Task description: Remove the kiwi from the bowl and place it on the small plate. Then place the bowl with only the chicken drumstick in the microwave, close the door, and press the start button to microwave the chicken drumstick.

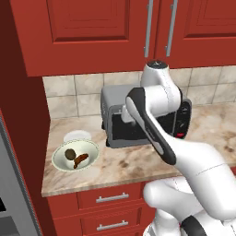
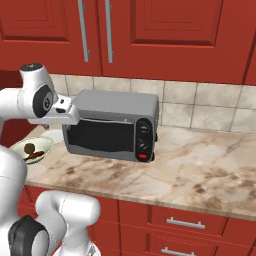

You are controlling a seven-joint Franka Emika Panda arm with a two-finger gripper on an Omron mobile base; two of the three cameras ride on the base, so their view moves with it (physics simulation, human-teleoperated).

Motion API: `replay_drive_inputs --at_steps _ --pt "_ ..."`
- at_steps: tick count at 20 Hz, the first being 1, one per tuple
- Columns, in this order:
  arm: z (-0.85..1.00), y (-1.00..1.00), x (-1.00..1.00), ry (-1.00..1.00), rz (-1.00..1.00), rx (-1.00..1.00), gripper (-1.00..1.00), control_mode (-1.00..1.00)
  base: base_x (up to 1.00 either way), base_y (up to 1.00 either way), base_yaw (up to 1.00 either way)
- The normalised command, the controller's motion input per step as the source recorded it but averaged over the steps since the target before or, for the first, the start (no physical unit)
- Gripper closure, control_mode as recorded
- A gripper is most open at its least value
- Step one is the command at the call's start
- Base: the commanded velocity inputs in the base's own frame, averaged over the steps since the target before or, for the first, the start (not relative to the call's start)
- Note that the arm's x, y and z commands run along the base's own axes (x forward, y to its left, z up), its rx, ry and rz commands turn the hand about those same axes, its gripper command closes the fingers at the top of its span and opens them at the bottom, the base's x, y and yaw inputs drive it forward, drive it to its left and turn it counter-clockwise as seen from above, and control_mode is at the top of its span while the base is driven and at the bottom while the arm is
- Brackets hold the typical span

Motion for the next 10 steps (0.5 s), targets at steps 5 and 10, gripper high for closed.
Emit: replay_drive_inputs --at_steps 5,10 --pt "-0.35 1.00 0.00 0.02 0.00 -0.04 -1.00 -1.00 0.00 0.00 0.00" --pt "-0.66 1.00 0.25 0.01 0.00 -0.06 -1.00 -1.00 0.00 0.00 0.00"
